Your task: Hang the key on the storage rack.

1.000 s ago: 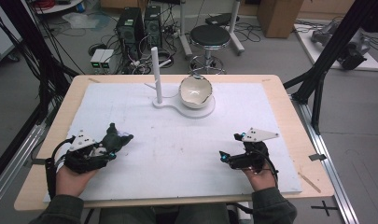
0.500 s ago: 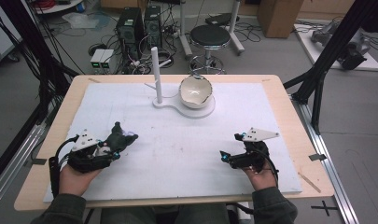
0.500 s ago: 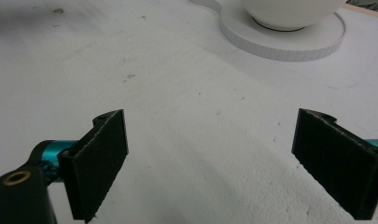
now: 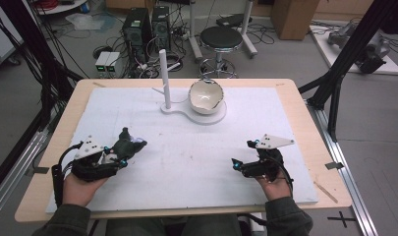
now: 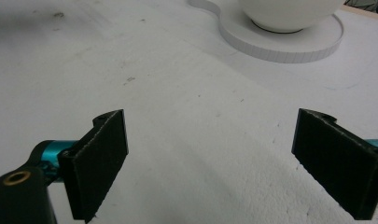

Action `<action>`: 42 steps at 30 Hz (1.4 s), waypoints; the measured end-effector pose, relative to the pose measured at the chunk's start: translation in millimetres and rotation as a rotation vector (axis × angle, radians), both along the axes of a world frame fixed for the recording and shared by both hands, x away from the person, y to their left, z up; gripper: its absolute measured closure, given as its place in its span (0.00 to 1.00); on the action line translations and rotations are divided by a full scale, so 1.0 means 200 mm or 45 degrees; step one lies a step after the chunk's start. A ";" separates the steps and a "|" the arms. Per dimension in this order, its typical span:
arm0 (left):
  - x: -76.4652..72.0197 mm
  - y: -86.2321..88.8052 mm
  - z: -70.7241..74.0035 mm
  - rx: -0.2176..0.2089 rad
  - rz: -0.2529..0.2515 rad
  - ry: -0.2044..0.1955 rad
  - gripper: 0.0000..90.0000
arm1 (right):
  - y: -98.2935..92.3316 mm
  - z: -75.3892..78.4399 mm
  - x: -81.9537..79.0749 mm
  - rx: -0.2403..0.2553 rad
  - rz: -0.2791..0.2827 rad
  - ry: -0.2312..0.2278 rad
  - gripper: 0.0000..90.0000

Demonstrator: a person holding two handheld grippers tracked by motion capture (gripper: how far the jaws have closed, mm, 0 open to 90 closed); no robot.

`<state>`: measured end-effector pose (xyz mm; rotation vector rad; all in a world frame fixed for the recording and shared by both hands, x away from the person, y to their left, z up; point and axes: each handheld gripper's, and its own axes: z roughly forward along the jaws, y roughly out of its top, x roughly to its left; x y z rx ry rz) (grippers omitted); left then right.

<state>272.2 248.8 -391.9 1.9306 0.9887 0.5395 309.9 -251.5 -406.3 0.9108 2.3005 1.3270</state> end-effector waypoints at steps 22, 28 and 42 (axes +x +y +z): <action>0.05 -0.07 0.12 -0.118 -0.051 -0.013 0.51 | -0.01 0.01 0.00 0.007 0.000 -0.015 0.11; 0.07 -0.09 0.16 -0.140 -0.055 -0.023 0.51 | -0.01 0.01 0.00 0.013 0.002 -0.015 0.11; 0.13 -0.12 0.22 -0.171 -0.025 -0.024 0.51 | -0.01 0.01 0.00 0.012 0.002 -0.021 0.11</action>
